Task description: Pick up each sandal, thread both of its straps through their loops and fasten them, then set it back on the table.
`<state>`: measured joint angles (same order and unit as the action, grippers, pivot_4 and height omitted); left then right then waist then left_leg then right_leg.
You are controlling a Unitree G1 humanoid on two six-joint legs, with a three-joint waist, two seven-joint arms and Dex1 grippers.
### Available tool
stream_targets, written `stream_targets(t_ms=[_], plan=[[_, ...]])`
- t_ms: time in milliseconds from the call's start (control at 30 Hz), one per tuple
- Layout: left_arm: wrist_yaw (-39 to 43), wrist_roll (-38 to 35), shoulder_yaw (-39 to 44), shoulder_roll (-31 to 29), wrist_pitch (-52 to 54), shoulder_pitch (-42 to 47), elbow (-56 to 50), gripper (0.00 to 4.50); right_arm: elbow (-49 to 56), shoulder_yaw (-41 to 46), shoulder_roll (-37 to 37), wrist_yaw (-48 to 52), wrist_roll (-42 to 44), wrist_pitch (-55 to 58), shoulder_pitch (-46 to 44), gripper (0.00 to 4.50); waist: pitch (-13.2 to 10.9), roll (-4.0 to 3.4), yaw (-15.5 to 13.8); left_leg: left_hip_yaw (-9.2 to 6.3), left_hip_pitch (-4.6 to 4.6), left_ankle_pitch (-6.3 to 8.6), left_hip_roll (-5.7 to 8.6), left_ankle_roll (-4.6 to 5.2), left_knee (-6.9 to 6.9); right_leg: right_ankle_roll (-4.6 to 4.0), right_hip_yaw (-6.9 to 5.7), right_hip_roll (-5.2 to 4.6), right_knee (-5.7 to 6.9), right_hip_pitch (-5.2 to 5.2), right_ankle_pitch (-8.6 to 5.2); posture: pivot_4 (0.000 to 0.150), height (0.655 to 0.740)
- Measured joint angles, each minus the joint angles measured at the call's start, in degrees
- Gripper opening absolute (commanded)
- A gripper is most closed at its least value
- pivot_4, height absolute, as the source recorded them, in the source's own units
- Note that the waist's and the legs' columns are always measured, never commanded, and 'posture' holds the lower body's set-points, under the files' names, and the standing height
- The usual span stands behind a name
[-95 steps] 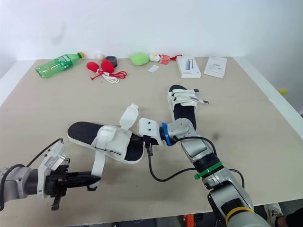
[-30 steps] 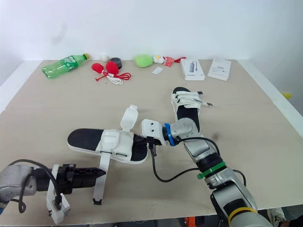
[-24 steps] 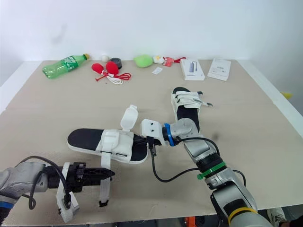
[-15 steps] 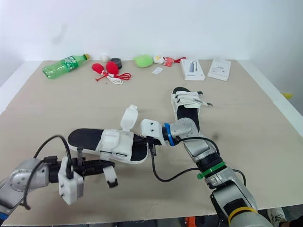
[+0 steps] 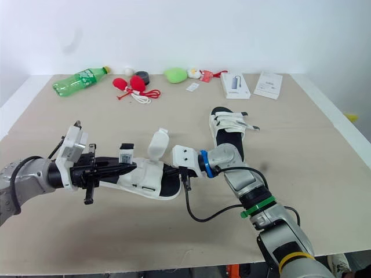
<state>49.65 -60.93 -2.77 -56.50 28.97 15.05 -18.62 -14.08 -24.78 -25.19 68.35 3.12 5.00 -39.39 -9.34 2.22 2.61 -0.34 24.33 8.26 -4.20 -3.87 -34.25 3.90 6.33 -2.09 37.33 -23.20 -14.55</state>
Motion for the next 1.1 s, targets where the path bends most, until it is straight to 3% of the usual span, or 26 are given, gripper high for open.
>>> stream_targets(t_ms=[200, 700, 767, 800, 833, 900, 933, 1000, 1033, 1100], plan=[[1.1, 9.0, -1.5, 10.0, 1.1, 7.0, 11.4, 0.05, 0.1, 0.1, 0.1, -0.7, 0.0, -0.1, 0.3, 0.0, 0.0, 0.04, 0.0, -0.07, 0.01, -0.02, 0.0, -0.03, -0.08, 0.01, 0.02, 0.05, 0.0, 0.05, 0.05, 0.15, 0.74], [7.0, 21.6, -1.9, 17.7, 1.7, 12.3, 23.1, 0.05, 1.9, 0.4, -0.2, -1.7, -0.2, 0.6, 1.5, 0.0, 0.0, 0.04, 0.0, -0.21, 0.07, -0.02, 0.0, -0.03, -0.09, 0.04, 0.04, 0.13, 0.0, 0.06, 0.09, 0.15, 0.74], [7.0, 22.1, -1.9, 18.2, 2.7, 12.9, 24.1, 0.6, 2.0, 0.4, -0.2, -1.9, -0.2, 0.7, 1.5, 0.0, 0.0, 0.04, 0.0, -0.21, 0.07, -0.03, 0.0, -0.03, -0.09, 0.04, 0.04, 0.14, 0.0, 0.07, 0.1, 0.15, 0.74], [7.0, 22.3, -1.8, 18.6, 2.9, 13.0, 24.7, 1.23, 2.0, 0.4, -0.3, -2.0, -0.2, 0.7, 1.5, 0.0, 0.0, 0.04, 0.0, -0.21, 0.07, -0.03, 0.0, -0.04, -0.1, 0.05, 0.04, 0.14, 0.0, 0.07, 0.1, 0.15, 0.74], [7.0, 22.4, -1.8, 18.7, 2.9, 13.0, 24.7, 1.23, 2.0, 0.4, -0.3, -2.0, -0.2, 0.7, 1.5, 0.0, 0.0, 0.04, 0.0, -0.21, 0.07, -0.03, 0.0, -0.04, -0.1, 0.05, 0.04, 0.14, 0.0, 0.07, 0.1, 0.15, 0.74], [6.9, 24.2, -1.7, 19.1, 3.3, 13.7, 26.5, 2.27, 2.2, 0.4, -0.3, -2.0, -0.2, 0.7, 1.5, 0.0, 0.0, 0.04, 0.0, -0.22, 0.07, -0.03, 0.0, -0.04, -0.1, 0.06, 0.04, 0.14, 0.0, 0.07, 0.1, 0.15, 0.74], [6.9, 24.3, -1.7, 19.1, 3.3, 13.8, 26.6, 2.27, 2.2, 0.4, -0.3, -2.0, -0.2, 0.7, 1.5, 0.0, 0.0, 0.04, 0.0, -0.22, 0.07, -0.03, 0.0, -0.04, -0.1, 0.06, 0.04, 0.14, 0.0, 0.07, 0.1, 0.15, 0.74], [7.4, 27.3, -1.3, 19.7, -0.3, 14.7, 28.8, 3.35, 2.3, 0.3, -0.3, -2.1, -0.2, 0.6, 1.5, 0.0, 0.0, 0.04, 0.0, -0.22, 0.12, -0.03, 0.0, -0.04, -0.09, 0.05, 0.04, 0.15, 0.0, 0.1, 0.1, 0.15, 0.74], [7.4, 27.3, -1.3, 19.7, -0.3, 14.7, 28.8, 3.49, 2.3, 0.3, -0.3, -2.1, -0.2, 0.6, 1.5, 0.0, 0.0, 0.04, 0.0, -0.22, 0.12, -0.03, 0.0, -0.04, -0.09, 0.06, 0.04, 0.15, 0.0, 0.1, 0.1, 0.15, 0.74], [8.4, 28.4, -0.8, 20.6, -1.9, 15.9, 30.4, 4.44, 2.4, 0.3, -0.3, -2.1, -0.2, 0.6, 1.6, 0.0, 0.0, 0.05, 0.0, -0.23, 0.21, -0.03, 0.0, -0.04, -0.09, 0.06, 0.04, 0.15, 0.0, 0.11, 0.1, 0.15, 0.74]])
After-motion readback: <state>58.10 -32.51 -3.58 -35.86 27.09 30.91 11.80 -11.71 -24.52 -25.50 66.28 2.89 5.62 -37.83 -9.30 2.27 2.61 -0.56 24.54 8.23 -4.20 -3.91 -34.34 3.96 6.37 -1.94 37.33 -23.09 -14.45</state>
